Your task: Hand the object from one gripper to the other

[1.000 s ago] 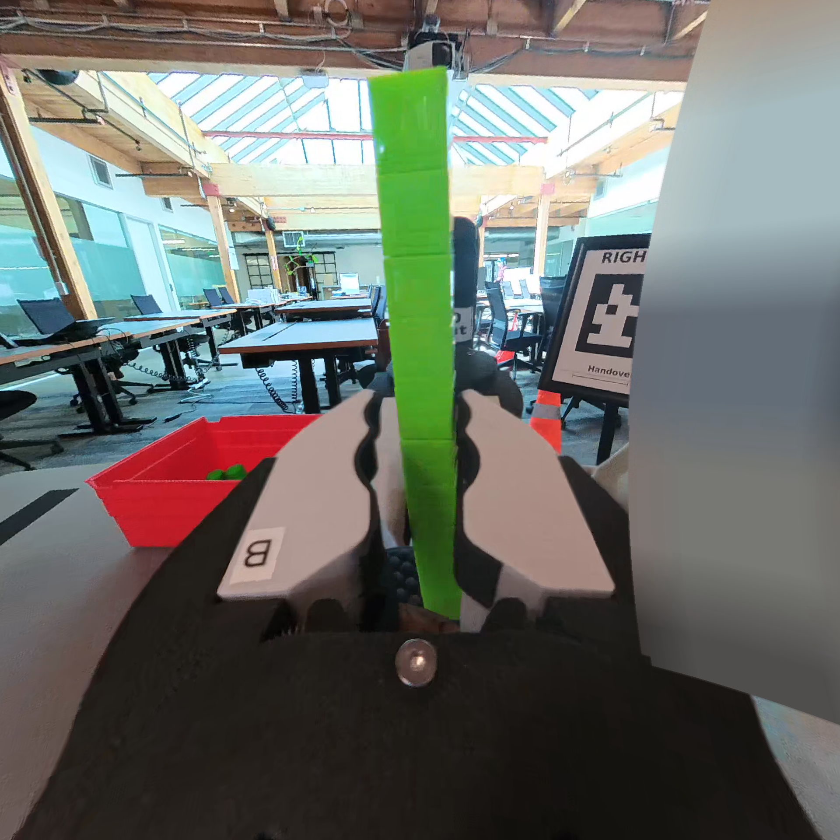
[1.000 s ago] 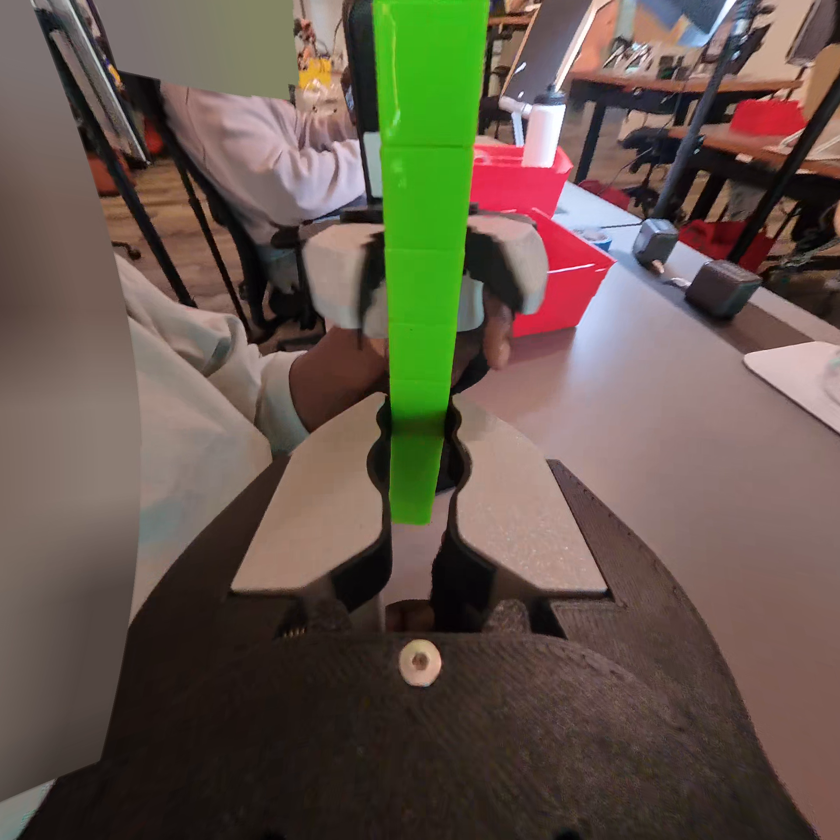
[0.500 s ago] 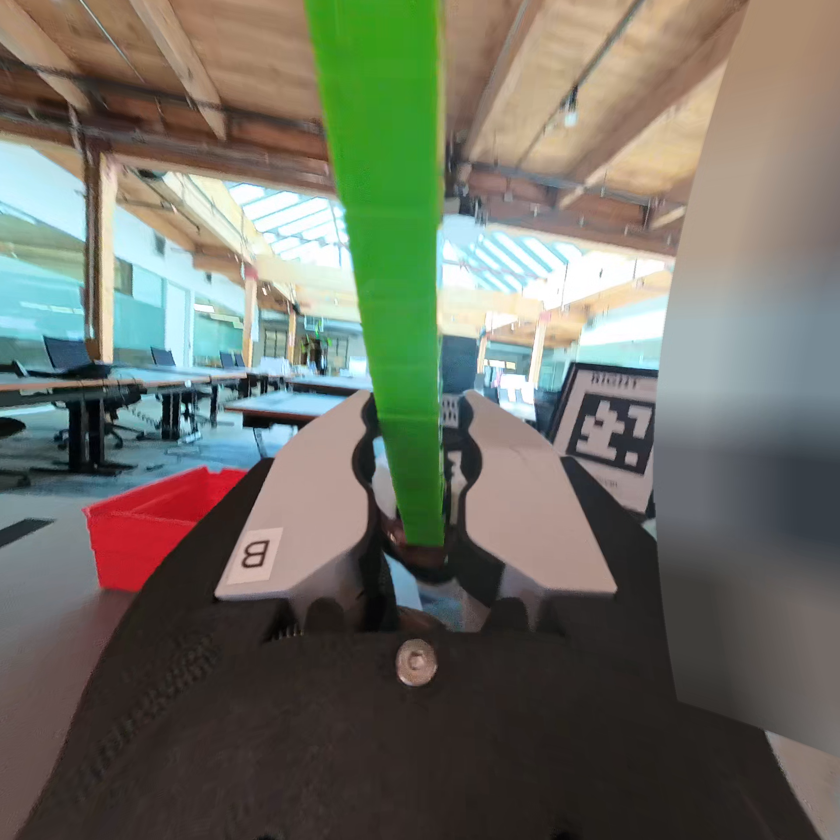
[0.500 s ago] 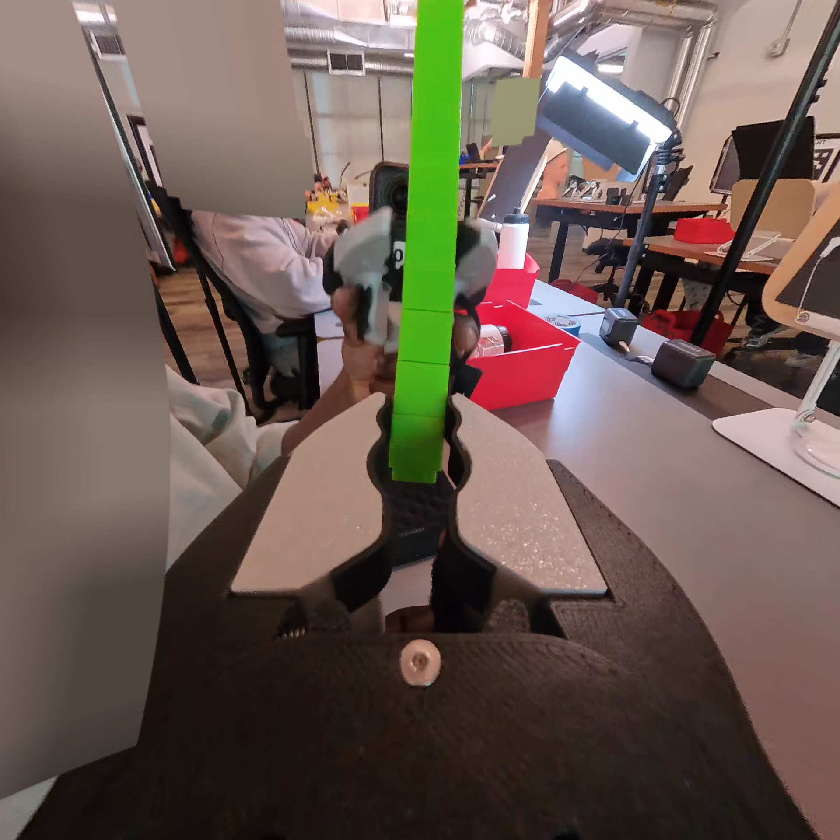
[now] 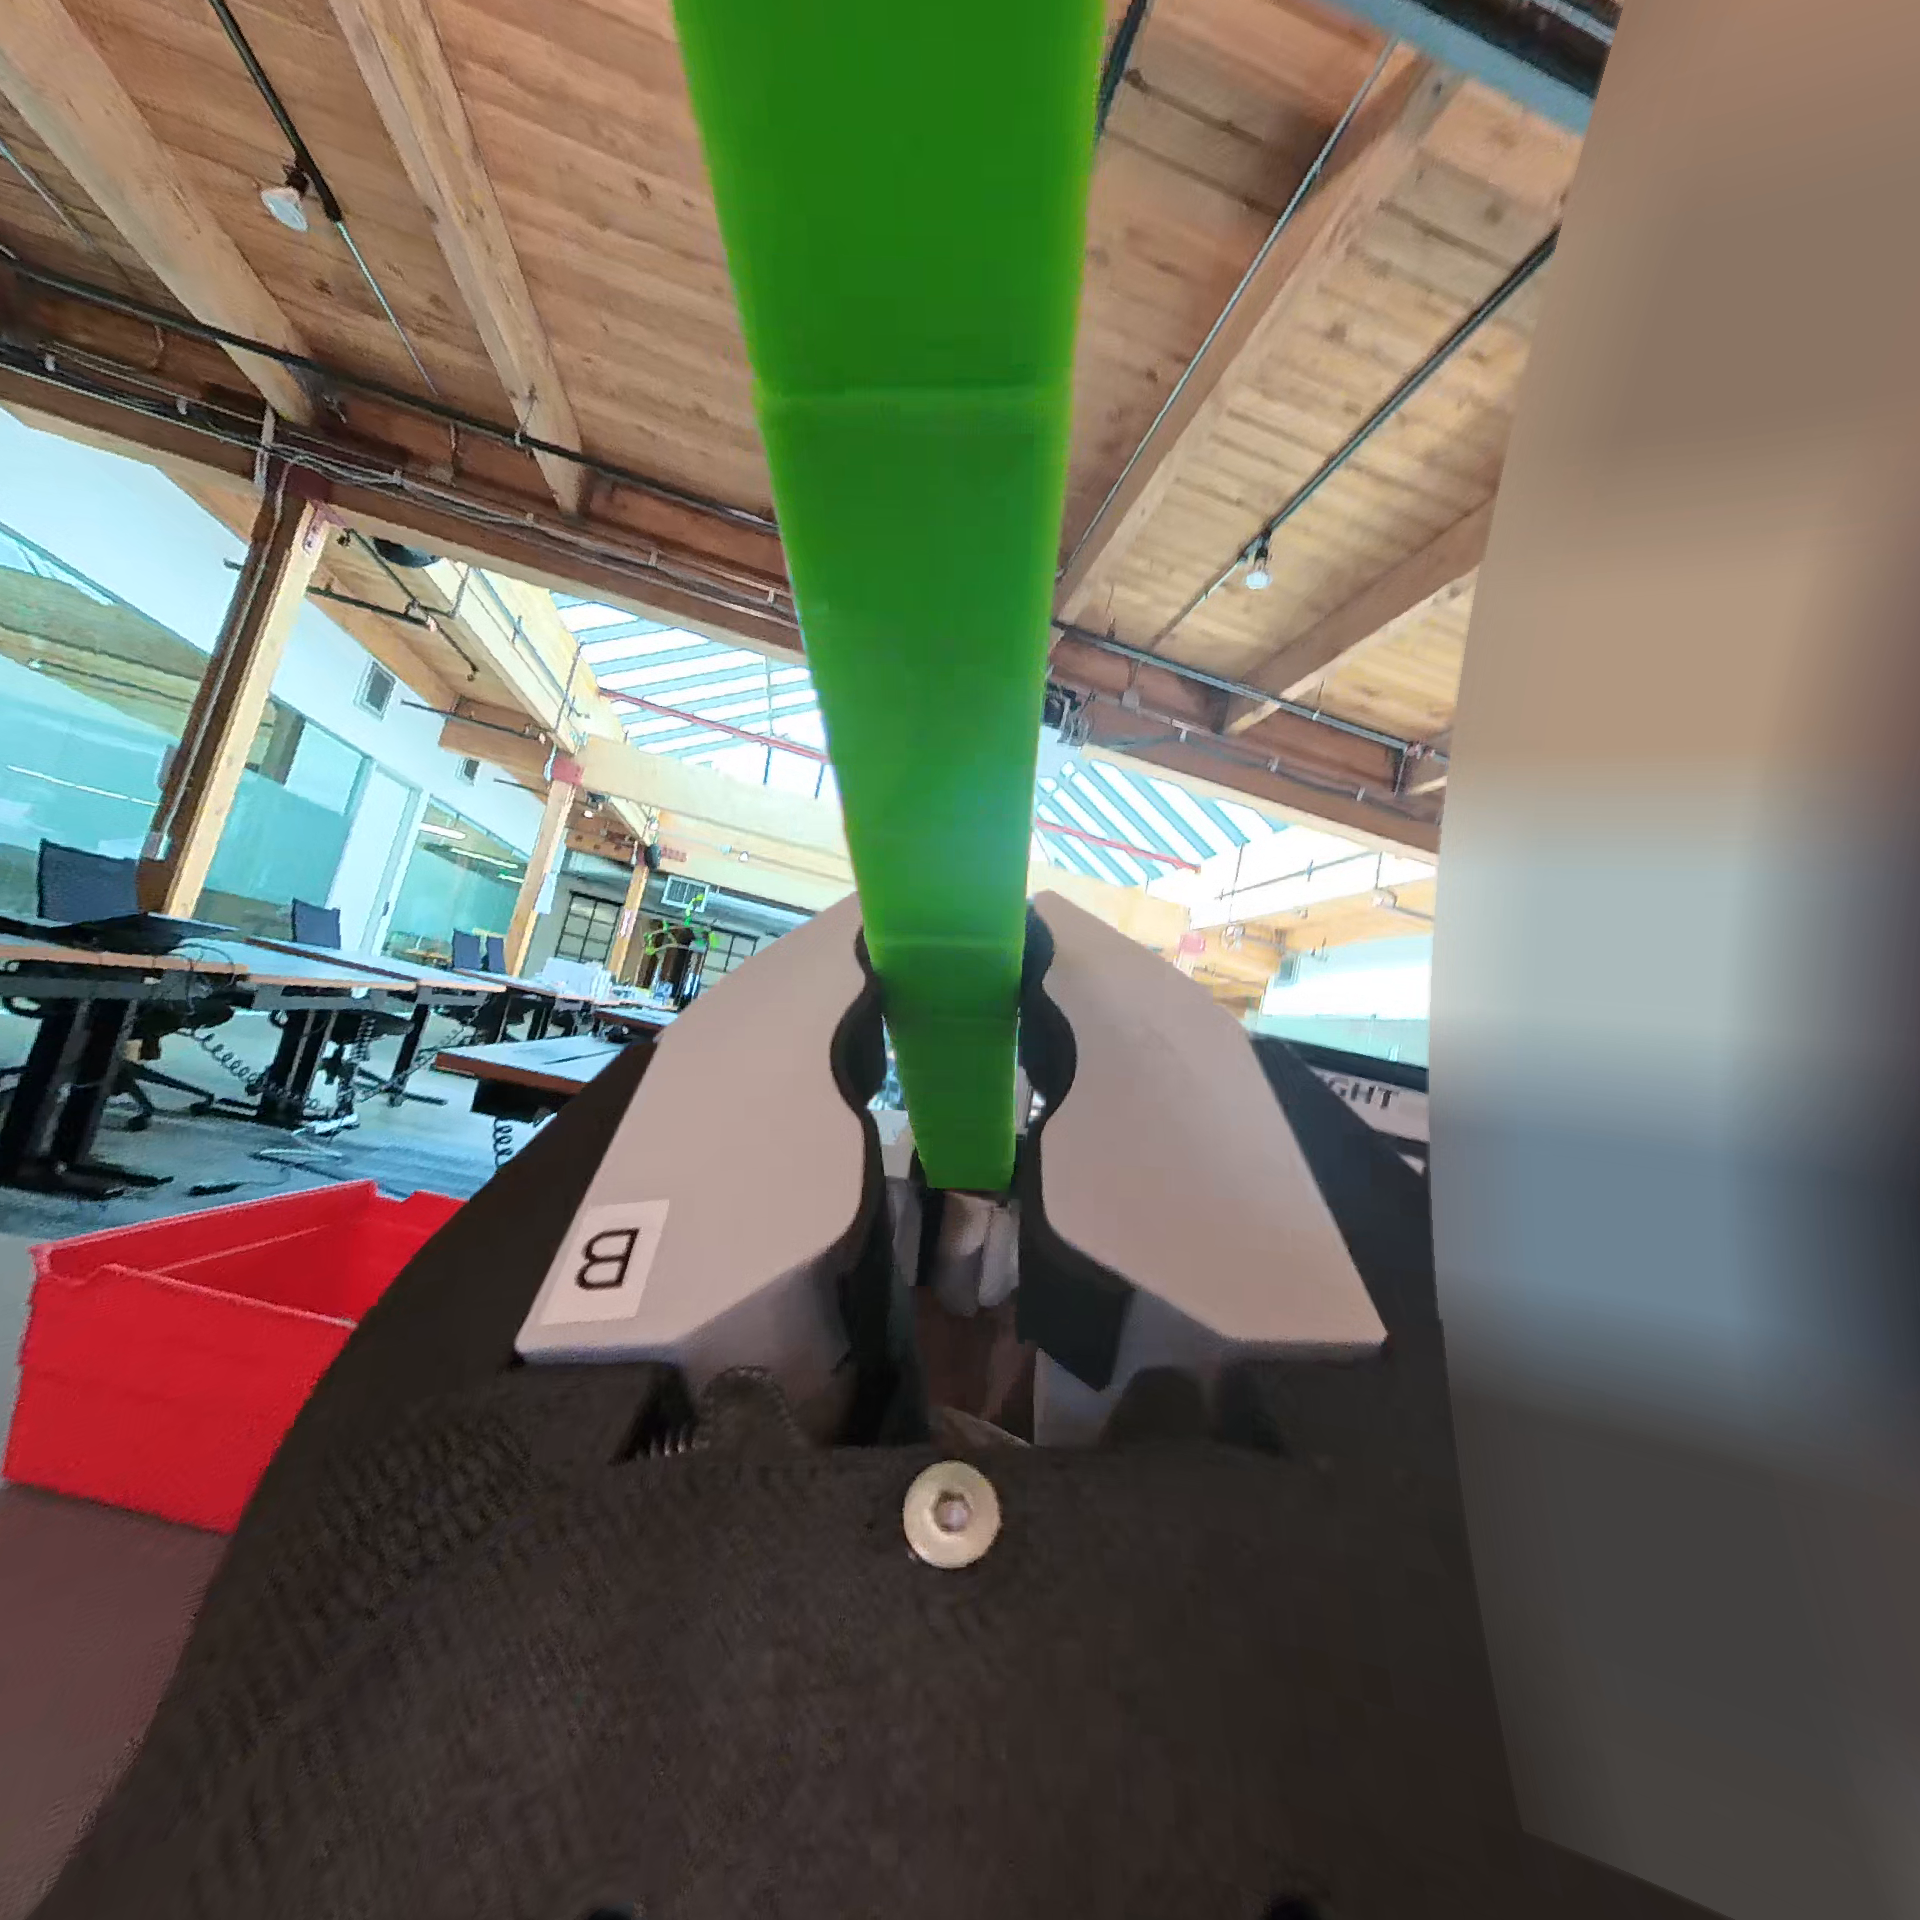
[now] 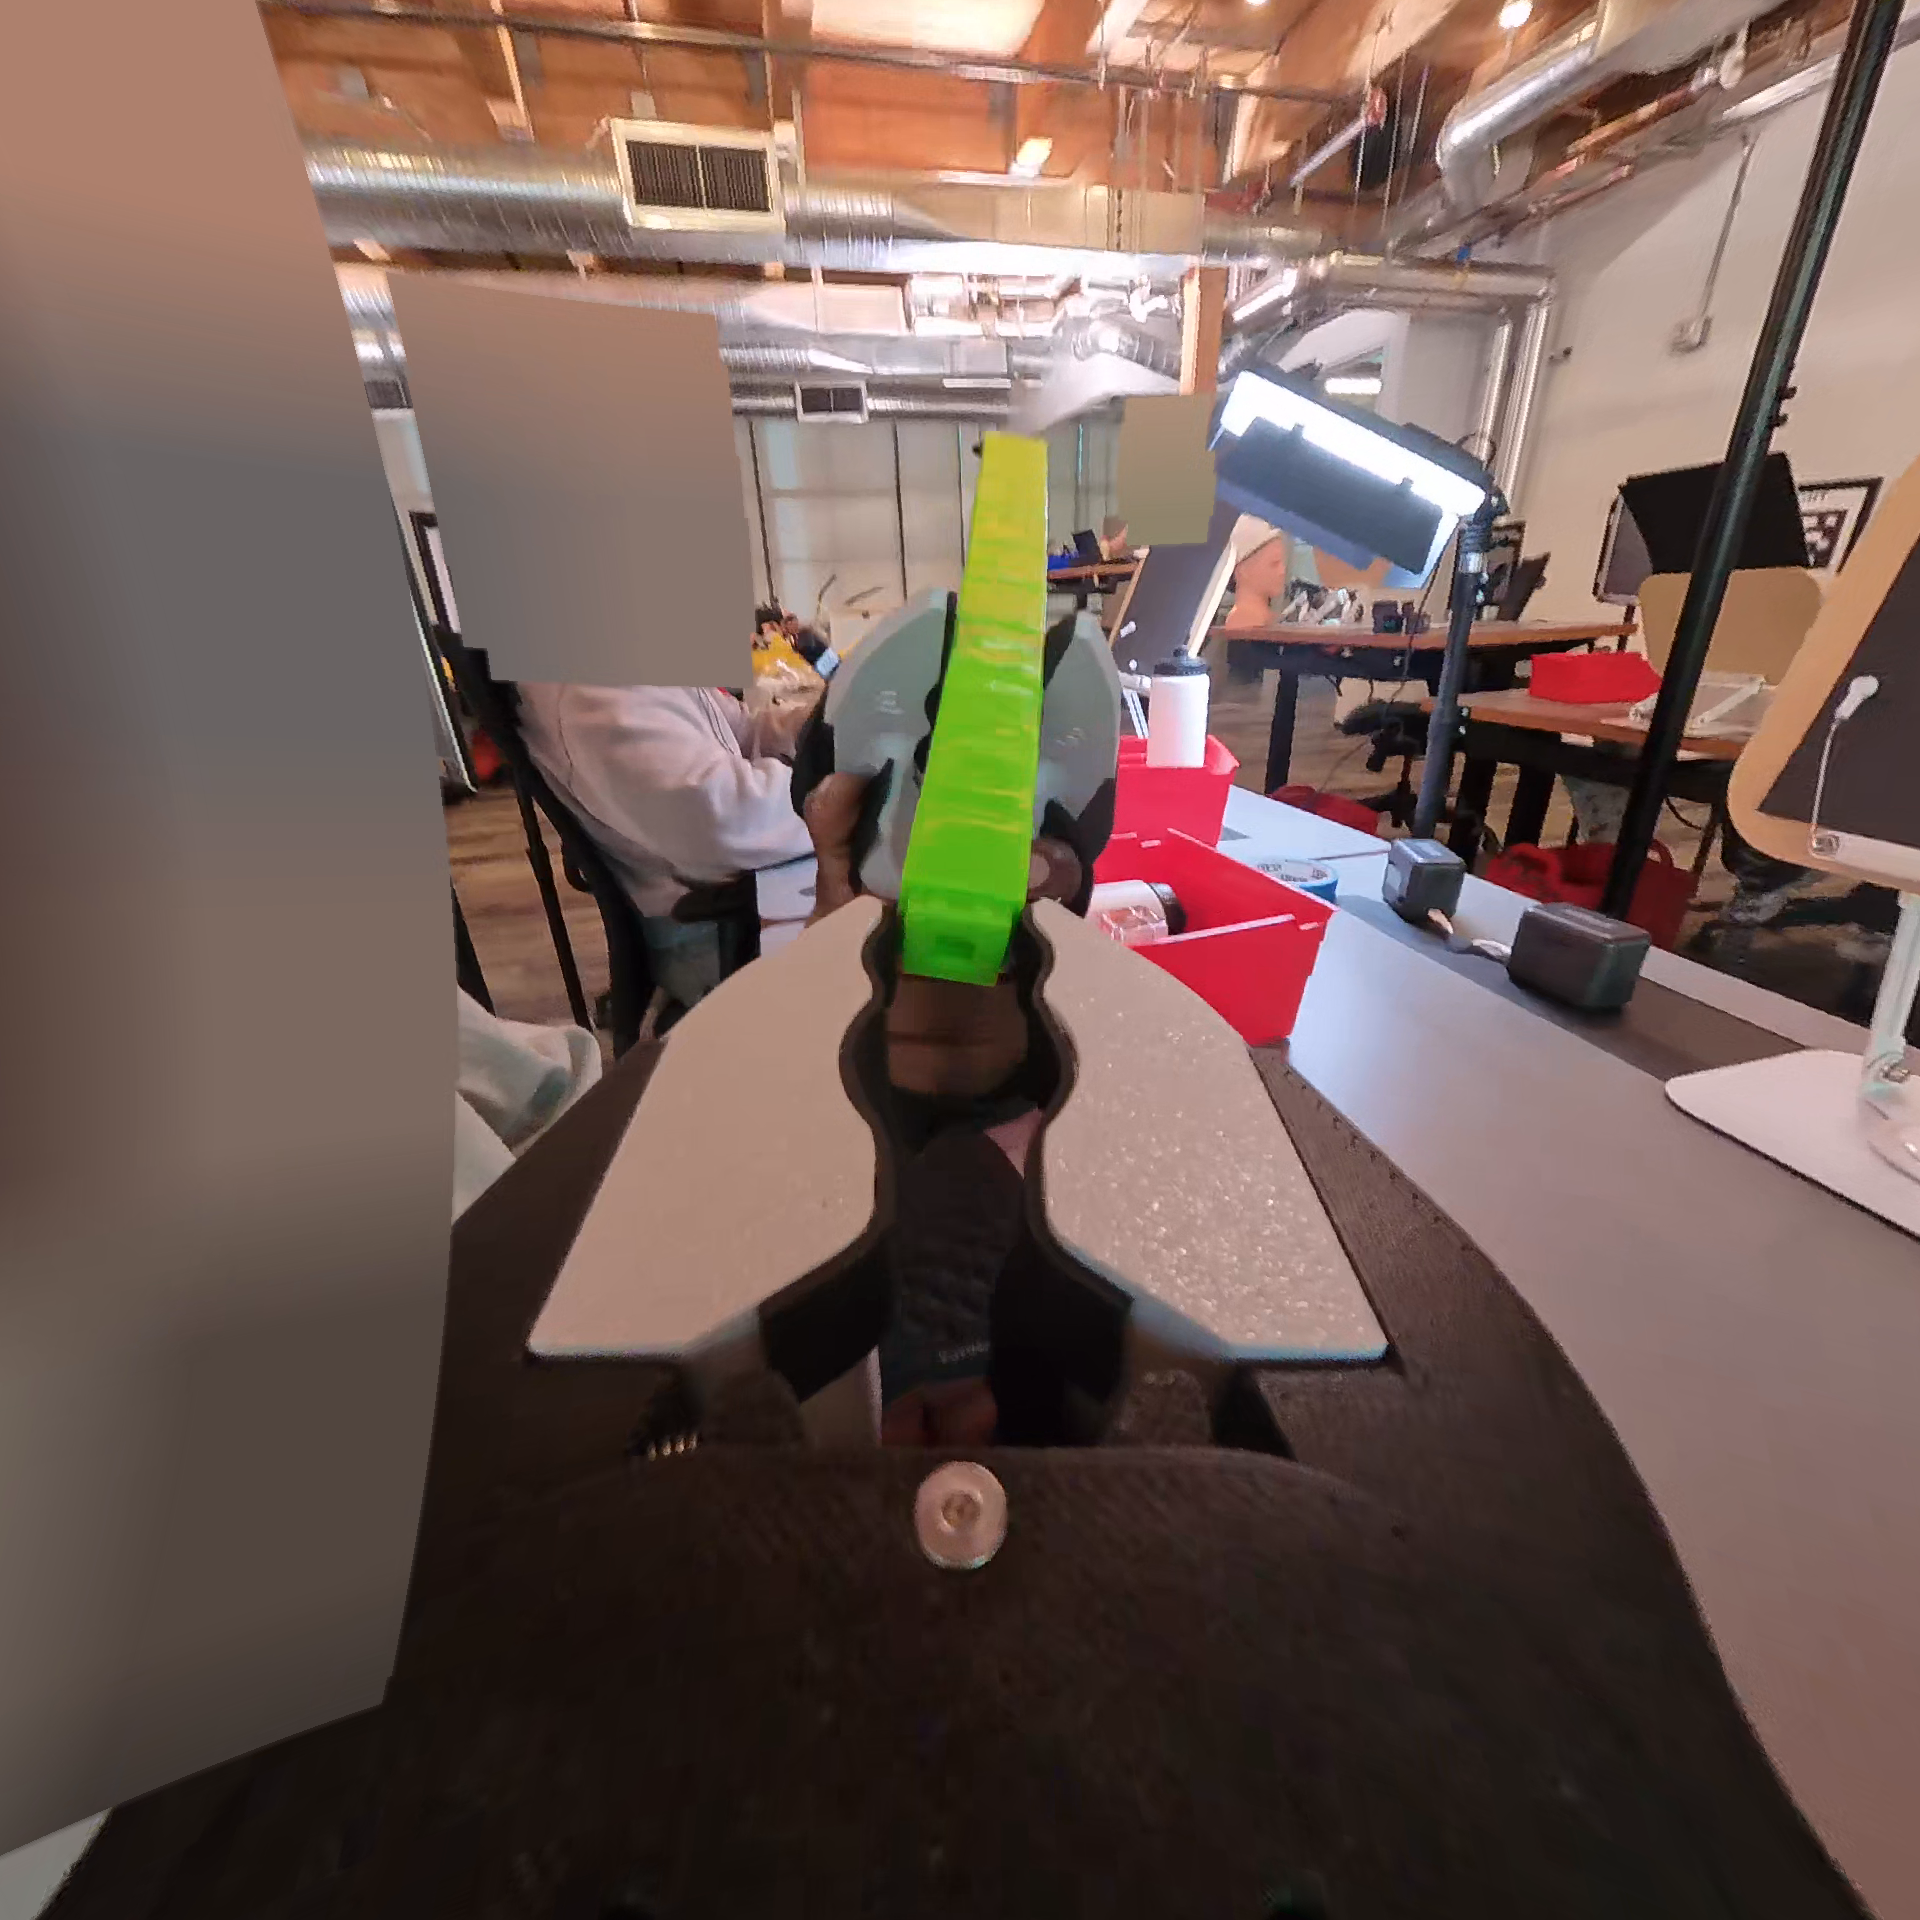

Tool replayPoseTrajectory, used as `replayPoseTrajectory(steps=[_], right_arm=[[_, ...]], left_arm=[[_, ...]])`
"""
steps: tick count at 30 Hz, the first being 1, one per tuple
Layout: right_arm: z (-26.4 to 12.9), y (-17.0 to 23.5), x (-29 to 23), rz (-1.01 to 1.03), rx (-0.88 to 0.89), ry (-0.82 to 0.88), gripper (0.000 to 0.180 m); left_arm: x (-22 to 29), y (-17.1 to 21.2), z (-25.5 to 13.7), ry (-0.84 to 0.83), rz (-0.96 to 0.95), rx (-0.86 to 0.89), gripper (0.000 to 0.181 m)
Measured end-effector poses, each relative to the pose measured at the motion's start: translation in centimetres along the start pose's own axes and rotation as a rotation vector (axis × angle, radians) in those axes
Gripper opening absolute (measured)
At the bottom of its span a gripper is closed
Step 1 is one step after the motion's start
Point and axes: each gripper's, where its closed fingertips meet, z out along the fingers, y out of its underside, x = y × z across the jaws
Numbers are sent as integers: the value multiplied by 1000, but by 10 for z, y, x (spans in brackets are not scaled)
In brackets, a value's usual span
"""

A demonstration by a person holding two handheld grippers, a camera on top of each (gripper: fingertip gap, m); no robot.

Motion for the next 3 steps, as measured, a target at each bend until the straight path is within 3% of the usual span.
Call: replayPoseTrajectory(steps=[3], right_arm=[[1, -13, 3, 11, 146, -4, 26]], left_arm=[[-2, -5, 0, -23, -20, 83, 22]])
